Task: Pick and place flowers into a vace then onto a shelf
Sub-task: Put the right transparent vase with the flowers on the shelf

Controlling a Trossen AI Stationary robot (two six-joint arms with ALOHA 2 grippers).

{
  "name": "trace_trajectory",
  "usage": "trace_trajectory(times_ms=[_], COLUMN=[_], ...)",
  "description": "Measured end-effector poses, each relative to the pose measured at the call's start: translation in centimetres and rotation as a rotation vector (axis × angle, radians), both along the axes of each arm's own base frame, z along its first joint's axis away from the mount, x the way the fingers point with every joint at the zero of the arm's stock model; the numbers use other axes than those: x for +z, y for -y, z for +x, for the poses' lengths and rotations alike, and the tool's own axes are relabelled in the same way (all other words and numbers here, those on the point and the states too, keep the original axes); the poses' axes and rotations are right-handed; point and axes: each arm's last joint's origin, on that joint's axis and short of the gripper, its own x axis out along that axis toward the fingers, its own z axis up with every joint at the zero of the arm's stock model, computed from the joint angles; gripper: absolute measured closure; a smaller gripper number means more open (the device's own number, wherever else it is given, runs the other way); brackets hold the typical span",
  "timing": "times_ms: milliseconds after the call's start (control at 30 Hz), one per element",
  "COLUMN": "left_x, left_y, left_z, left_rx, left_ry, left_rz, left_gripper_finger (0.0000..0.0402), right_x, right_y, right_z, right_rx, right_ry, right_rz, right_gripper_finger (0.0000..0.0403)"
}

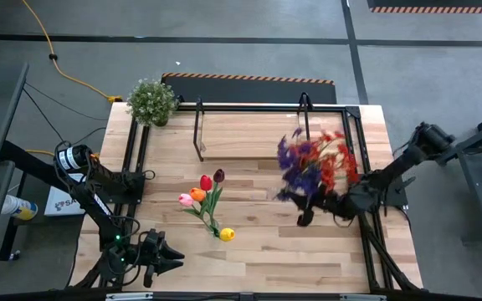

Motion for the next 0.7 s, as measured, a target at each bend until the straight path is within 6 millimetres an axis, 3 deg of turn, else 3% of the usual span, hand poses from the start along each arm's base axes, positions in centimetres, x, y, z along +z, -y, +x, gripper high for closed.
trace_trajectory(times_ms=[333, 700], left_x=[-0.1, 0.0], left_y=[0.0, -0.1], left_z=[0.0, 0.0], left_rx=[0.002, 0.031], left_ry=[-0.002, 0.009], left_rz=[0.006, -0.007], left_gripper_finger=[0.0238, 0.0238], right_x=[2.8, 2.8], right_y=[4.6, 9.3], right_z=[-1.3, -0.2], right_rx=[-0.175, -0.389], right_ry=[0.005, 0.018], right_rz=[-0.032, -0.012], right_gripper_finger=[0.0241, 0.0241])
